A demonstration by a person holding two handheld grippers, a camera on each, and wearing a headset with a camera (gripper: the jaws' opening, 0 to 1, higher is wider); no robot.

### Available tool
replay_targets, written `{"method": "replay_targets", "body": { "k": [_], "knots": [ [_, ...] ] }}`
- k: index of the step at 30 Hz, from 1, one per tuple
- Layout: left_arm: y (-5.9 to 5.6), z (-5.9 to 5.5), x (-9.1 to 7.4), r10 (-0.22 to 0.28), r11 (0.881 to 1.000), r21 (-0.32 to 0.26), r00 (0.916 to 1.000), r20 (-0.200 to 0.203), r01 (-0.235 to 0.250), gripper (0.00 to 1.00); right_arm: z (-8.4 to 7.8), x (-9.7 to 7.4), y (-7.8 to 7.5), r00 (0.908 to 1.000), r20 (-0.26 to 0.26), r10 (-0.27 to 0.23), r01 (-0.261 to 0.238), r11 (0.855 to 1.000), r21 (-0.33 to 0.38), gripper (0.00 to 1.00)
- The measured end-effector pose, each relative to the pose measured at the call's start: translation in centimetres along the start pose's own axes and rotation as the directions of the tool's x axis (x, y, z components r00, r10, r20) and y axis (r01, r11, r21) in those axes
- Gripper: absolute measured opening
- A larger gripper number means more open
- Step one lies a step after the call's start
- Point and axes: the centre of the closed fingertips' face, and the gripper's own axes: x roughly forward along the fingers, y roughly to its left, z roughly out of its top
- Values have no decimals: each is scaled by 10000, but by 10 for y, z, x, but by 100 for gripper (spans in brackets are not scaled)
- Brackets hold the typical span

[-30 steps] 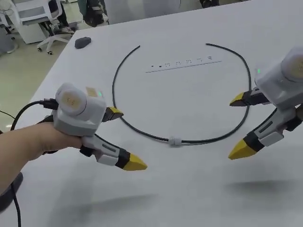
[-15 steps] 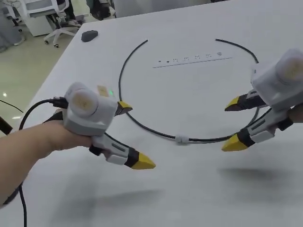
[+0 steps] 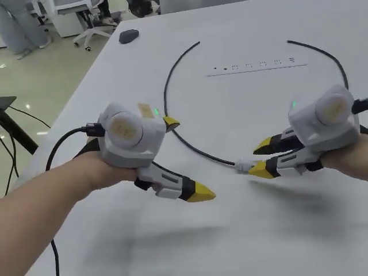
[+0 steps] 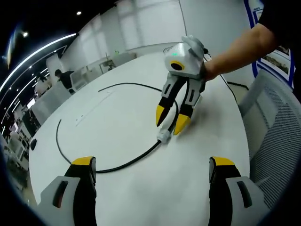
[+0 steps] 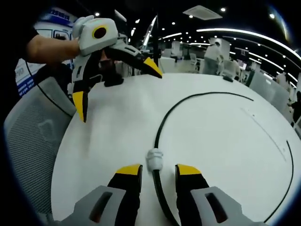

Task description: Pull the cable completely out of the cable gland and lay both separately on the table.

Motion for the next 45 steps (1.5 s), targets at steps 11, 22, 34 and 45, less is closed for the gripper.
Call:
{"method": "replay_targets", "body": {
  "k": [11,22,34,45],
  "knots": [
    [-1,-17,-6,-64,9999,93,9992,-405,67,100,-4,12,1,9995,-269,-139,136,9999,-91,12],
    [-13,7,-1,-438,9887,-1404,9967,681,531,97,25,-14,28,9968,460,651,-641,9977,-229,7],
    [-92,77,-6,-3927,8480,-2283,8564,3351,4782,58,59,-84,79,9869,415,1557,-1428,9645,-2221,7],
    [-103,98,-7,-4326,7389,-3321,7907,4332,5862,23,58,-109,86,9927,489,1106,-945,9617,-2573,7]
  ]
}}
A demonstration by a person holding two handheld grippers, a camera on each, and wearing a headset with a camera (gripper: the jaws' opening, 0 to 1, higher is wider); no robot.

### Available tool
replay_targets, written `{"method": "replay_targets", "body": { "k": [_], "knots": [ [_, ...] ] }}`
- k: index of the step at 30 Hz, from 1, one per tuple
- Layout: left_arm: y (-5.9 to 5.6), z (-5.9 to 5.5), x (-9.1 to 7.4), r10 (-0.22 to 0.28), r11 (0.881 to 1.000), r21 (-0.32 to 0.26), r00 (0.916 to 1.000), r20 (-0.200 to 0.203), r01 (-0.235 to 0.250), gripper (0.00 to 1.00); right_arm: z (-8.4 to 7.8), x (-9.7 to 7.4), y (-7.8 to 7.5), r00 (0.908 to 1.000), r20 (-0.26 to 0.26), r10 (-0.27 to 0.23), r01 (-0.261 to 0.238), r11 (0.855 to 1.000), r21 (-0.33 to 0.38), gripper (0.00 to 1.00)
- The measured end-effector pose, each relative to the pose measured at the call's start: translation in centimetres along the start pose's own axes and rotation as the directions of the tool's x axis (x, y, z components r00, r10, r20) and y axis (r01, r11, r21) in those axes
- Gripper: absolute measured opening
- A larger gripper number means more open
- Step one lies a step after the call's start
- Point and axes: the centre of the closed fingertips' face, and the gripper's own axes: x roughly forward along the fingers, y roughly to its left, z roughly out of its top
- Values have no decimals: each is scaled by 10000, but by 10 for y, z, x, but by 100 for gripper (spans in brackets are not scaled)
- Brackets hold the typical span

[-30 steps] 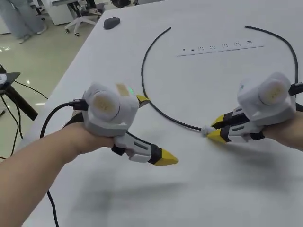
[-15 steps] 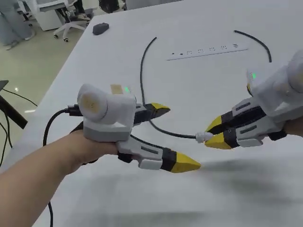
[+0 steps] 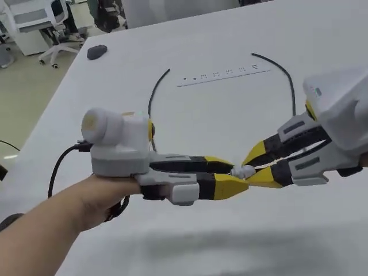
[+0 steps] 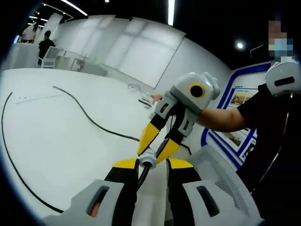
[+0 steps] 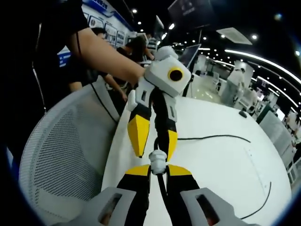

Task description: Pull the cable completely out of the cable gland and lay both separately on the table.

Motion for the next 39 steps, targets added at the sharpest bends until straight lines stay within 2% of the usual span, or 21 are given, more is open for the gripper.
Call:
{"method": "replay_targets", "body": {
  "k": [3,10,11,13,14,15,16,17,18,19,21,25,26,28,31,32,34,36,37,38,39],
  "knots": [
    [-3,-1,2,-59,9999,-88,10000,4,59,20,0,-1,2,10000,45,-15,14,10000,45,7],
    [-9,-3,5,-57,9997,227,9998,-177,61,15,1,-3,7,9999,74,134,-135,9999,89,7],
    [-10,-3,5,-120,9974,706,9998,-188,133,15,0,-4,6,9999,91,138,-138,9999,77,7],
    [-10,0,3,-119,9970,757,9998,-166,131,15,2,-6,6,9997,206,140,-142,9999,89,7],
    [-9,5,3,-95,9932,1160,9999,-33,99,15,3,-9,3,9993,348,98,-107,9996,247,8],
    [-10,7,2,-119,9877,1558,9999,7,116,15,4,-10,2,9981,587,194,-240,9966,783,8],
    [-13,8,2,-149,9842,1762,9998,-135,171,15,7,-12,4,9940,953,534,-711,9787,1925,9],
    [-14,10,2,-107,9766,2145,9998,-184,144,15,9,-14,3,9895,1275,676,-1006,9565,2740,9],
    [-16,15,3,-107,9649,2624,9999,-68,121,14,8,-15,2,9859,1491,761,-1182,9470,2986,9],
    [-17,16,2,-72,9621,2724,9999,-108,99,14,9,-16,0,9800,1810,823,-1375,9381,3179,9],
    [-18,18,3,-69,9597,2810,9999,-134,104,14,11,-18,1,9724,2117,983,-1740,9099,3767,9],
    [-21,16,4,-139,9439,3292,9991,-396,261,14,10,-18,5,9711,2043,1231,-1952,9022,3845,9],
    [-19,14,4,-73,9348,3543,9987,-498,245,14,11,-17,6,9712,2036,1236,-1960,9006,3880,9],
    [-19,13,4,-63,9336,3575,9986,-517,244,14,10,-16,8,9718,1989,1270,-1977,8983,3925,9],
    [-18,12,5,-76,9286,3699,9982,-600,293,14,10,-16,10,9724,1912,1337,-2001,8992,3890,8],
    [-18,12,5,-68,9295,3678,9981,-615,290,14,10,-16,11,9742,1839,1307,-1905,9134,3598,8],
    [-17,12,5,-89,9494,3127,9978,-662,292,14,11,-15,12,9782,1711,1173,-1695,9274,3334,7],
    [-13,13,5,11,9532,3018,9980,-632,180,14,11,-15,9,9862,1460,783,-1154,9569,2665,7],
    [-13,12,5,6,9571,2890,9978,-664,187,14,10,-14,10,9887,1298,745,-1049,9636,2459,7],
    [-12,11,5,68,9619,2731,9978,-665,117,14,9,-14,9,9933,1053,486,-682,9792,1914,7],
    [-12,10,5,89,9715,2368,9978,-660,70,14,8,-13,9,9957,869,335,-463,9876,1502,6]
  ]
}}
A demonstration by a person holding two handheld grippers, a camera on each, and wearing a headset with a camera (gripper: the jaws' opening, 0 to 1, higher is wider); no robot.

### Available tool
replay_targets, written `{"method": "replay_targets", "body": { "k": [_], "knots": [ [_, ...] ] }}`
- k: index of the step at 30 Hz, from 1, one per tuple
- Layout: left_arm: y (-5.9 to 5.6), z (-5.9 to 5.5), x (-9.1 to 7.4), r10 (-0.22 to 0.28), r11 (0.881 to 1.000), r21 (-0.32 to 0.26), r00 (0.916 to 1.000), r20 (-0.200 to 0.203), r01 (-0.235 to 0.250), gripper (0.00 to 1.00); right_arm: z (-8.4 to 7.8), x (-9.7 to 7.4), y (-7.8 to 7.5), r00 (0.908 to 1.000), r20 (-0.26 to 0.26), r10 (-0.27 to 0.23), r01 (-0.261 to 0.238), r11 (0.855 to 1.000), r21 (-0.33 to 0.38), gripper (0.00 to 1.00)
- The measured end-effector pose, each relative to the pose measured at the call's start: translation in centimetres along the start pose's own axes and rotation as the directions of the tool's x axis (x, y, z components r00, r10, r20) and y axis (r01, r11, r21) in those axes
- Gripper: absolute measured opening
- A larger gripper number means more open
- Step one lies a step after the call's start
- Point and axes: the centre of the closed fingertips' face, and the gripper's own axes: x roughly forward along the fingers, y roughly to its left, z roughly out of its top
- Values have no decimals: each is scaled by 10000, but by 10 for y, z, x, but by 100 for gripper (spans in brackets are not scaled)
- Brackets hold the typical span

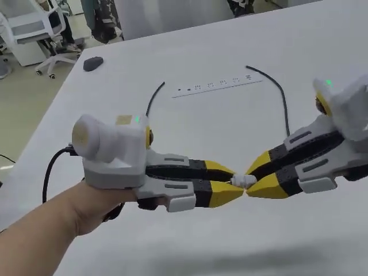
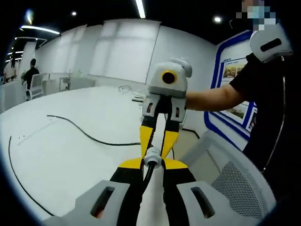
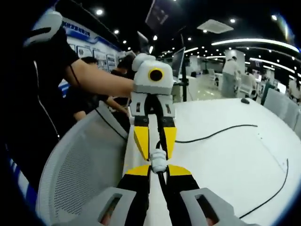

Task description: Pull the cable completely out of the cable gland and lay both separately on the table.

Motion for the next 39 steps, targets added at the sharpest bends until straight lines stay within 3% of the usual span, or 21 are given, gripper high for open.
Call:
{"method": "replay_targets", "body": {
  "k": [2,5,7,8,10,11,12,14,17,18,19,21,24,27,28,32,34,36,37,39],
  "knots": [
    [2,-2,1,28,9947,-1026,10000,0,-28,14,-2,1,0,9984,-331,-461,425,9940,-1005,6],
    [2,-3,2,40,9850,-1724,10000,27,-35,14,-4,1,0,9928,-678,-984,816,9726,-2177,6],
    [4,-4,1,-43,9599,-2802,10000,15,46,14,-4,1,-1,9899,-704,-1229,978,9527,-2876,7],
    [4,-4,1,-129,9619,-2731,9999,50,138,14,-4,1,0,9912,-674,-1138,923,9603,-2633,7],
    [0,-6,1,-295,9727,-2304,9996,-41,277,14,-5,1,6,9972,-552,-505,456,9951,-875,8],
    [-2,-5,3,-299,9864,-1616,9996,19,298,14,-5,-1,5,9982,-465,-390,383,9992,-149,8],
    [-3,-2,3,-263,9954,-912,9994,220,282,14,-2,-5,1,9995,-135,-296,297,9995,80,8],
    [-5,0,2,-306,9959,-840,9992,240,326,14,1,-10,2,9994,327,116,-162,9894,1442,10],
    [-6,7,1,-333,9973,-639,9985,444,361,14,3,-13,0,9953,884,392,-605,9656,2530,13],
    [-6,9,1,-331,9976,-598,9982,505,361,14,4,-13,-1,9940,1011,413,-656,9657,2512,14],
    [-6,7,0,-380,9985,-388,9984,419,396,14,3,-13,3,9924,1018,695,-965,9520,2905,13],
    [-8,4,1,-444,9990,59,9986,295,443,14,2,-12,1,9919,1056,703,-982,9527,2876,11],
    [-11,2,1,-525,9984,205,9985,179,521,14,2,-11,3,9905,1062,879,-1176,9406,3184,10],
    [-11,2,1,-486,9983,341,9987,150,481,14,2,-10,3,9907,1053,864,-1160,9405,3193,8],
    [-11,2,1,-412,9988,260,9989,202,406,14,2,-10,3,9910,1059,821,-1117,9429,3138,8],
    [-7,5,0,-251,9996,-105,9990,357,255,14,6,-11,-1,9942,1031,311,-490,9831,1763,8],
    [-4,7,-1,-155,9981,-581,9987,480,183,14,9,-12,-3,9952,974,-92,67,9996,264,8],
    [-2,8,-2,-92,9915,-1294,9983,583,167,14,10,-11,-2,9956,836,-434,519,9934,-1022,8],
    [-1,6,-3,-102,9837,-1789,9983,576,204,14,10,-10,-1,9957,747,-552,647,9892,-1318,8],
    [3,4,-3,17,9777,-2097,9981,608,111,14,8,-7,-3,9941,410,-1001,1059,9775,-1823,8]
  ]
}}
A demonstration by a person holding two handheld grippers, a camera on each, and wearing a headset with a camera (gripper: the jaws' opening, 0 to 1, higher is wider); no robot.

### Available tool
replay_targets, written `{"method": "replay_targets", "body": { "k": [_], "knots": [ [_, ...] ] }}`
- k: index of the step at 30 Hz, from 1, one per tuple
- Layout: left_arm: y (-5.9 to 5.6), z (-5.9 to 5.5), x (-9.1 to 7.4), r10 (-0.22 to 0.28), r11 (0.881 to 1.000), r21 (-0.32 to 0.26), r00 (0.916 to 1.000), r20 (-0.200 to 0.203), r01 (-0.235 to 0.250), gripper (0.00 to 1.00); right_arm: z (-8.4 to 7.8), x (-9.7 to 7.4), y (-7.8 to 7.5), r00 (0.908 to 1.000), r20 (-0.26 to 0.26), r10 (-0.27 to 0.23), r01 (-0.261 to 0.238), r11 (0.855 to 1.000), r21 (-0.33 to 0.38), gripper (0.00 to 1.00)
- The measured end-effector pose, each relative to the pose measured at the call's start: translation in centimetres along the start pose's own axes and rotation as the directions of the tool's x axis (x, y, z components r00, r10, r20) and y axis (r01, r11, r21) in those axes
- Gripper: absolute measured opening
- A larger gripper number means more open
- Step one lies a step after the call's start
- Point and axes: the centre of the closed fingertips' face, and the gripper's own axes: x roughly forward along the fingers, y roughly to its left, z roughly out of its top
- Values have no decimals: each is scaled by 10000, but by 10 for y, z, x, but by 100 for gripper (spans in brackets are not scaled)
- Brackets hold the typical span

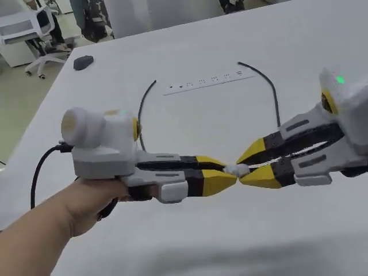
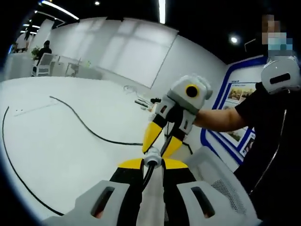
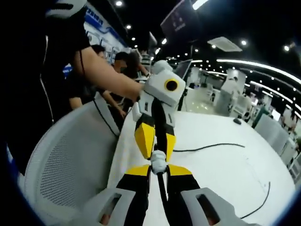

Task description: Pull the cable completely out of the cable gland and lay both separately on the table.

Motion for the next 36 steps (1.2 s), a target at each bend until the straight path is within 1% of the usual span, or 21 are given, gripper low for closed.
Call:
{"method": "replay_targets", "body": {
  "k": [3,4,6,7,8,10,12,14,18,19,22,24,28,29,30,31,32,33,34,35,36],
  "knots": [
    [-1,-1,1,83,9999,104,10000,-26,-83,14,-2,3,0,9983,-416,-407,365,9946,-974,8],
    [0,-1,1,142,9997,175,9999,-19,-141,14,-2,3,0,9980,-456,-427,381,9945,-977,8],
    [-1,-2,1,213,9984,519,9998,-31,-211,14,-5,3,1,9979,-557,-316,279,9975,-650,10],
    [-1,-1,2,221,9982,555,9998,-11,-220,14,-9,3,3,9976,-689,-109,107,9999,-40,13],
    [-1,0,2,222,9973,703,9997,50,-225,14,-18,2,1,9940,-1092,-47,84,9994,333,14],
    [-1,1,2,231,9972,711,9997,39,-233,14,-25,1,-4,9913,-1292,-255,214,9992,-332,12],
    [3,-2,2,284,9981,551,9996,-52,-280,14,-26,2,-4,9913,-1309,-90,108,9999,132,4],
    [4,-6,4,376,9969,694,9991,-184,-362,14,-23,2,-5,9925,-1211,-180,188,9998,60,1],
    [3,-8,6,391,9965,751,9986,-353,-364,14,-28,5,-2,9871,-1598,-122,82,9996,-255,0],
    [3,-9,6,393,9960,822,9984,-403,-358,14,-29,5,-2,9873,-1585,-115,88,9998,-181,0],
    [4,-9,6,467,9948,925,9982,-386,-430,14,-34,2,-3,9864,-1628,-238,395,9948,942,0],
    [9,-10,4,724,9906,1193,9965,-425,-669,14,-48,-6,-9,9741,-2188,-578,804,9921,959,0],
    [16,-10,-7,919,9892,1168,9954,-265,-882,14,-79,-33,-23,9474,-2807,-1539,2108,9599,1850,0],
    [18,-10,-10,1014,9892,1082,9947,-163,-990,14,-95,-46,-28,9314,-3105,-1902,2678,9356,2301,0],
    [20,-8,-12,1109,9881,1073,9938,-33,-1099,14,-105,-54,-30,9194,-3305,-2134,3023,9209,2461,0],
    [22,-9,-15,1187,9868,1113,9929,-21,-1177,14,-119,-67,-34,9042,-3492,-2459,3498,8956,2749,0],
    [22,-10,-16,1199,9866,1118,9928,-8,-1191,14,-124,-71,-33,9021,-3518,-2498,3591,8867,2913,0],
    [22,-10,-18,1212,9865,1109,9926,29,-1208,14,-136,-81,-33,8932,-3669,-2598,3878,8581,3365,0],
    [23,-11,-19,1256,9855,1150,9921,7,-1249,14,-153,-94,-35,8705,-4012,-2851,4263,8441,3252,0],
    [25,-11,-20,1348,9828,1274,9909,16,-1339,14,-163,-102,-36,8597,-4156,-2970,4406,8429,3090,0],
    [25,-12,-21,1345,9826,1291,9909,8,-1335,14,-177,-111,-35,8461,-4365,-3060,4650,8241,3235,0]
  ]
}}
